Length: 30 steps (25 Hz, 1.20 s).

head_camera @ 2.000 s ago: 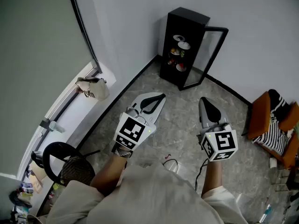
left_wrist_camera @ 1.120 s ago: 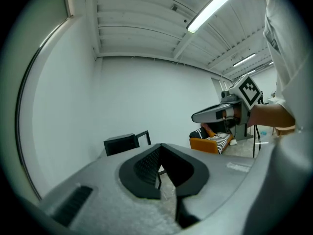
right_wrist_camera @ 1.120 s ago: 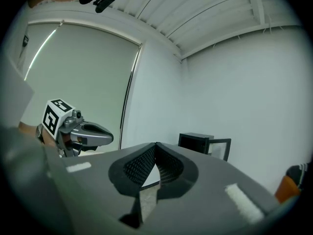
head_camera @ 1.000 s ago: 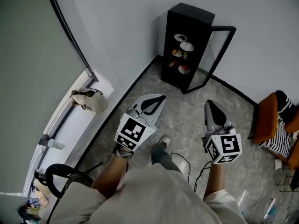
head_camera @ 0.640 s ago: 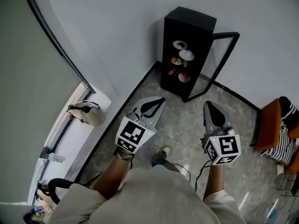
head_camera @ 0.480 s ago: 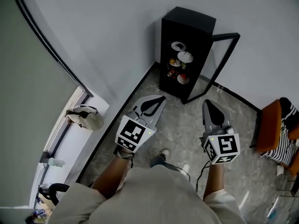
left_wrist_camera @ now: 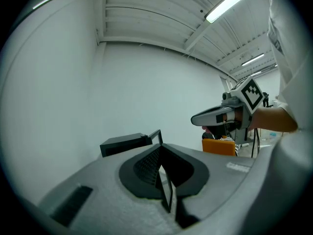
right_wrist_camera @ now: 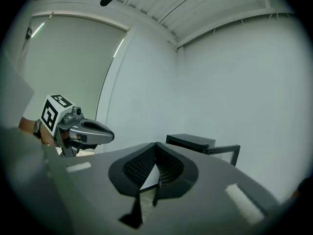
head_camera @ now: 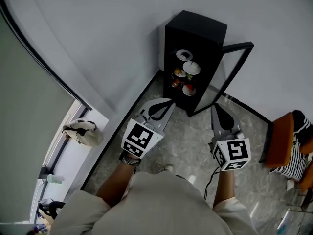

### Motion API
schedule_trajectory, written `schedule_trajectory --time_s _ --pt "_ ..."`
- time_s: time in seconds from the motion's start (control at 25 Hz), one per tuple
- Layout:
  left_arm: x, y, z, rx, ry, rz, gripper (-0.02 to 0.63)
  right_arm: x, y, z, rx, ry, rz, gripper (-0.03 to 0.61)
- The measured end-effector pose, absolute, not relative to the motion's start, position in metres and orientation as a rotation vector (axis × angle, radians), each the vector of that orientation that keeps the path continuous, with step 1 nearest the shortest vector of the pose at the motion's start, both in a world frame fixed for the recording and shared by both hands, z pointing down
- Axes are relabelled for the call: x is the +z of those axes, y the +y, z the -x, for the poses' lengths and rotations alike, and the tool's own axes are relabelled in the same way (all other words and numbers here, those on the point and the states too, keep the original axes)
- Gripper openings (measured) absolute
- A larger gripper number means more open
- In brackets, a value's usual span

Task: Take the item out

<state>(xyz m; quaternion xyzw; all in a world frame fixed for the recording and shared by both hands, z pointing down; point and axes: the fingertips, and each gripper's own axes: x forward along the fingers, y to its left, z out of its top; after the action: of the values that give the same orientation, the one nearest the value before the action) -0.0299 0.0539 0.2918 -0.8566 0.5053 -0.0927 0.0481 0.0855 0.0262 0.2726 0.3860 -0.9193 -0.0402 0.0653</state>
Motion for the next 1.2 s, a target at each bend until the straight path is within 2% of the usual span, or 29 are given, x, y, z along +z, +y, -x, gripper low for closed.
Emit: schedule_trajectory --time_s 0.32,0.64,1.04,1.2 --pt "0.304 0.024 0.037 -0.273 1.557 2.672 0.005 0.278 -0.005 -0.078 -0.106 -2.777 -1.152 0.006" --pt "0.321 -0.015 0.043 -0.117 1.574 2.836 0.005 0.297 -0.034 -0.076 -0.097 -2.73 -1.194 0.006" --pt "0.348 -0.135 0.059 0.017 1.487 3.093 0.006 0.321 -0.135 -0.058 -0.014 -2.683 -1.236 0.006" --pt "0.37 -0.185 0.063 0.018 1.418 3.206 0.035 0.339 -0.178 -0.047 0.043 -2.63 -1.262 0.006"
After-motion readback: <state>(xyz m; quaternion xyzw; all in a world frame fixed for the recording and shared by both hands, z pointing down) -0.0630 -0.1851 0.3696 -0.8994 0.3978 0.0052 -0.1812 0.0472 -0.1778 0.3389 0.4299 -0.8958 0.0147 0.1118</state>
